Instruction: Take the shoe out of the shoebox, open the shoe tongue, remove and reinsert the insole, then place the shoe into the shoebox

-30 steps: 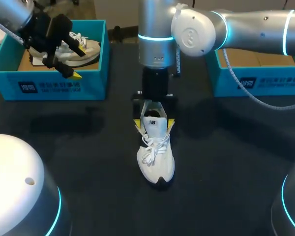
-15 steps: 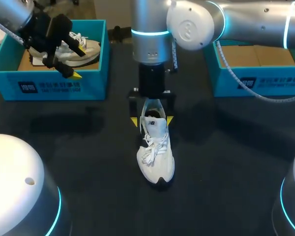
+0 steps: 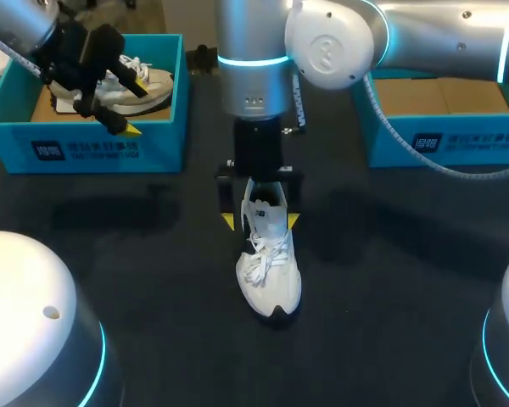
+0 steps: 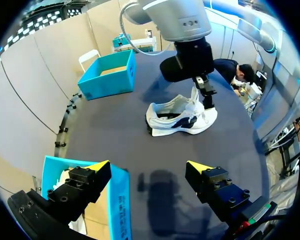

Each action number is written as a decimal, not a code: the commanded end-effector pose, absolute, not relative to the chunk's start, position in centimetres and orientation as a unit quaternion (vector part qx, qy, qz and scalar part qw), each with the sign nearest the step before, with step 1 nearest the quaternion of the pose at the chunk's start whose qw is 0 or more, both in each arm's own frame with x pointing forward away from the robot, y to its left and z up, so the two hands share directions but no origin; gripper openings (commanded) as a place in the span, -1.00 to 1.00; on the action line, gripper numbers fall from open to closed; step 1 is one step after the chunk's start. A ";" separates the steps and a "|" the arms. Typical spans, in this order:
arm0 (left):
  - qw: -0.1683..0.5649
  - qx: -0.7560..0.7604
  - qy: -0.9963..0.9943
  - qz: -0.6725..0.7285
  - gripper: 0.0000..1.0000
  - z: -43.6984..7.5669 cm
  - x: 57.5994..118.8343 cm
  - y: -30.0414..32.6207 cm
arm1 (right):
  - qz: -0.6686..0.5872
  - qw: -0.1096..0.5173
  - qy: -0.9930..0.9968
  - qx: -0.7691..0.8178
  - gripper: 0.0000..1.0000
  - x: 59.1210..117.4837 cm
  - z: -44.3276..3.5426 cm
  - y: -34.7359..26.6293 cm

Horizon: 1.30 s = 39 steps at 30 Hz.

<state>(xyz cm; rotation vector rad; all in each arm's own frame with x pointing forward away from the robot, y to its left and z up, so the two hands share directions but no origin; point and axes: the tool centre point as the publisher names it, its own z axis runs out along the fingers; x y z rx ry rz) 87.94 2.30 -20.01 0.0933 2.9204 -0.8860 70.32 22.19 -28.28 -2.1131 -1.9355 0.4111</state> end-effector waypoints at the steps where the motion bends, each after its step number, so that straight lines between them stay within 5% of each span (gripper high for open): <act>1: 0.045 0.031 0.956 -0.289 1.00 -20.0 87.8 2.3 | 0.131 0.124 -0.660 -0.729 1.00 69.2 -28.1 22.0; 7: 0.045 0.031 0.956 -0.289 1.00 -20.0 87.8 2.3 | 0.129 0.133 -0.655 -0.733 1.00 68.3 -28.7 22.2; 9: 0.045 0.031 0.956 -0.289 1.00 -20.0 87.8 2.3 | 0.129 0.135 -0.654 -0.733 0.56 68.3 -28.9 22.3; 10: 0.045 0.031 0.956 -0.289 1.00 -20.0 87.8 2.3 | 0.129 0.136 -0.653 -0.733 0.07 68.3 -29.0 22.3; 16: 0.045 0.031 0.956 -0.289 1.00 -20.0 87.8 2.3 | 0.130 0.138 -0.651 -0.735 -0.17 68.8 -29.5 21.9; 20: 0.045 0.031 0.956 -0.289 1.00 -20.0 87.8 2.3 | 0.133 0.139 -0.654 -0.732 -0.52 69.3 -29.7 21.6; 39: 0.045 0.031 0.956 -0.289 1.00 -20.0 87.8 2.3 | 0.131 0.149 -0.698 -0.688 -0.51 74.8 -32.1 20.1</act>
